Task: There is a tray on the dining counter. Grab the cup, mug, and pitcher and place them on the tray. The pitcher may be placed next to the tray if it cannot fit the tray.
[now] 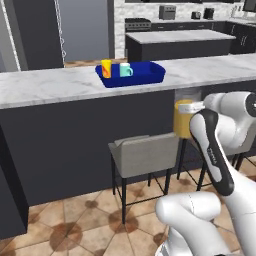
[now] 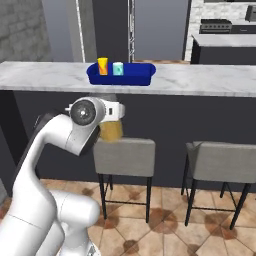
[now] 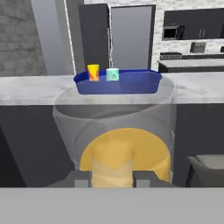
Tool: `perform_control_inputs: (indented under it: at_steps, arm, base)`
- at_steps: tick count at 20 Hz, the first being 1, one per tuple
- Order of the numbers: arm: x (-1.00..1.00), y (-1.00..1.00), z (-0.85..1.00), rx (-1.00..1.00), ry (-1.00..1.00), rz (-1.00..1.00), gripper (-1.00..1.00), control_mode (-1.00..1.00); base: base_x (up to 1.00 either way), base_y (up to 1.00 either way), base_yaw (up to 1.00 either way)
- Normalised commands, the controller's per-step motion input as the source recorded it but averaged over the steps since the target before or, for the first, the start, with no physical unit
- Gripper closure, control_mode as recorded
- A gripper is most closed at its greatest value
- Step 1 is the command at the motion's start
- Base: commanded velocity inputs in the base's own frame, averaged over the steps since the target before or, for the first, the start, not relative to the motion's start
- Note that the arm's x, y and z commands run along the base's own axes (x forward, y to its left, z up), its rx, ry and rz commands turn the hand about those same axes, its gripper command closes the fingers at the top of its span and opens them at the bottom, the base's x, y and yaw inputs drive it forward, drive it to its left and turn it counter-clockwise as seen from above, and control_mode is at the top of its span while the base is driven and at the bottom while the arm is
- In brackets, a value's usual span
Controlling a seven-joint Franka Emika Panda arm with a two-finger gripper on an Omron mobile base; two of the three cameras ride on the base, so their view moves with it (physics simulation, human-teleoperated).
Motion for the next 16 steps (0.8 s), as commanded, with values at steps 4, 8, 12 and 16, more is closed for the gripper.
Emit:
perform_control_inputs:
  at_steps: [4, 8, 12, 16]
  arm:
    - [0.00, 0.03, 0.95, 0.00, -0.07, 0.00, 1.00, -1.00]
    - [0.06, 0.00, 0.76, 0.00, 0.00, 0.00, 1.00, -1.00]
    - [0.29, 0.00, 0.63, 0.00, 0.00, 0.00, 1.00, -1.00]
    - [0.54, 0.00, 0.42, 0.00, 0.00, 0.00, 1.00, -1.00]
  base:
    - [0.00, 0.00, 0.00]
    - [0.00, 0.00, 0.00]
    - [0.00, 0.00, 0.00]
    - [0.00, 0.00, 0.00]
